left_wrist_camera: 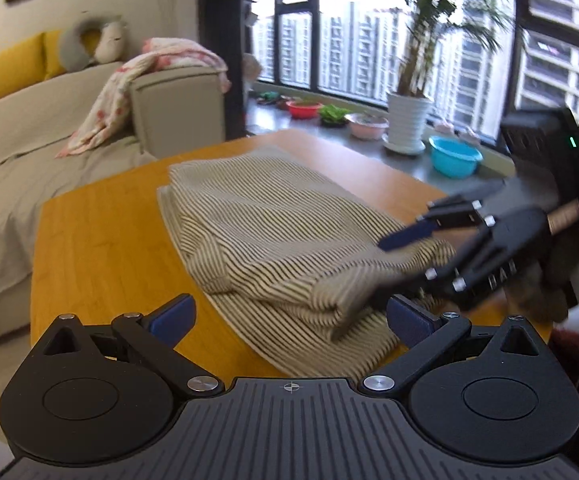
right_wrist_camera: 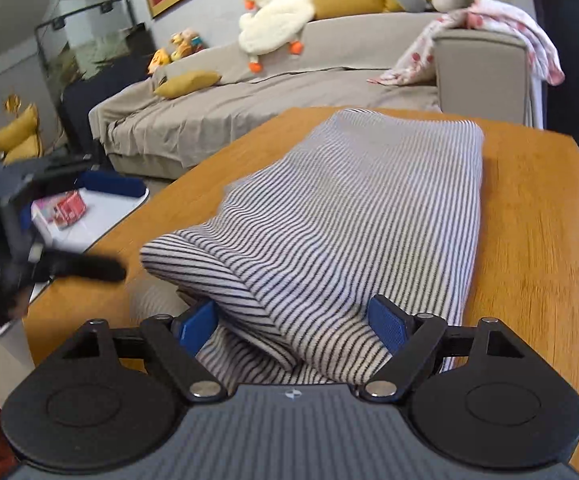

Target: Fold clothes

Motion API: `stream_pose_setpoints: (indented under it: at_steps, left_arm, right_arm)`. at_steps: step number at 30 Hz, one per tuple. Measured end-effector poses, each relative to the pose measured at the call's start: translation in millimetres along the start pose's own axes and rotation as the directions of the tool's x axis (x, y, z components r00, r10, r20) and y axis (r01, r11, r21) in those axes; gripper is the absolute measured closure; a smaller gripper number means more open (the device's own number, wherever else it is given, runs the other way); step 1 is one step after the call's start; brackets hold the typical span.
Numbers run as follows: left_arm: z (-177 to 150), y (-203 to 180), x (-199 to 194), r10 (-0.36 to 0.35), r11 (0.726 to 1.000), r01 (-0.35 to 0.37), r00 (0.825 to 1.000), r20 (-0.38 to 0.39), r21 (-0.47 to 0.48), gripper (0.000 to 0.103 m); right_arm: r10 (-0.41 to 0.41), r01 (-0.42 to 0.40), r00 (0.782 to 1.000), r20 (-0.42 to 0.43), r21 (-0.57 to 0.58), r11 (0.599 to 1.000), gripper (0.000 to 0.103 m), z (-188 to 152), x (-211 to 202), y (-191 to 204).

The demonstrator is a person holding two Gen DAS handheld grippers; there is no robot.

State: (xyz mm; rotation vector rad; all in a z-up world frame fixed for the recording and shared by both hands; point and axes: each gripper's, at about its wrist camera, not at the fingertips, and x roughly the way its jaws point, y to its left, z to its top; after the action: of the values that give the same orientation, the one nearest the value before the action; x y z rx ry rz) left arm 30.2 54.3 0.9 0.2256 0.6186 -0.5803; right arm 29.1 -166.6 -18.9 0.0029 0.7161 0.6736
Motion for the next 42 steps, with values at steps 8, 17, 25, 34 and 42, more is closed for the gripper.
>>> stream_pose_setpoints:
  at_steps: [8,17,25,34,42]
  left_arm:
    - [-19,-26,25,0.017,0.989,-0.001,0.993,-0.113,0.146,0.0]
    - [-18,-13,35,0.147,0.985,-0.136,0.984,-0.102,0.111,0.0]
    - [-5,-10,26,0.166,0.985,-0.162,0.984,-0.063,0.059,0.0]
    - [-9,-14,10,0.096,0.993,-0.092,0.994,-0.043,0.08,0.0]
    - [-14,-22,27,0.111,0.988,-0.1,0.989,-0.093,0.115,0.0]
  right_arm:
    - [-0.071,0.075,0.997,0.032,-0.155,0.985,0.019,-4,-9,23]
    - [-0.116,0.125,0.992,0.046,-0.38,0.916,0.002,-19,-21,57]
    - [-0.199,0.215,0.976,0.086,-0.501,0.838,0.004,-31,-3,78]
    - [-0.099,0.1,0.995,0.014,-0.091,0.991,0.015,-8,-6,18]
    - [-0.079,0.079,0.997,0.009,-0.05,0.996,0.014,-6,-3,10]
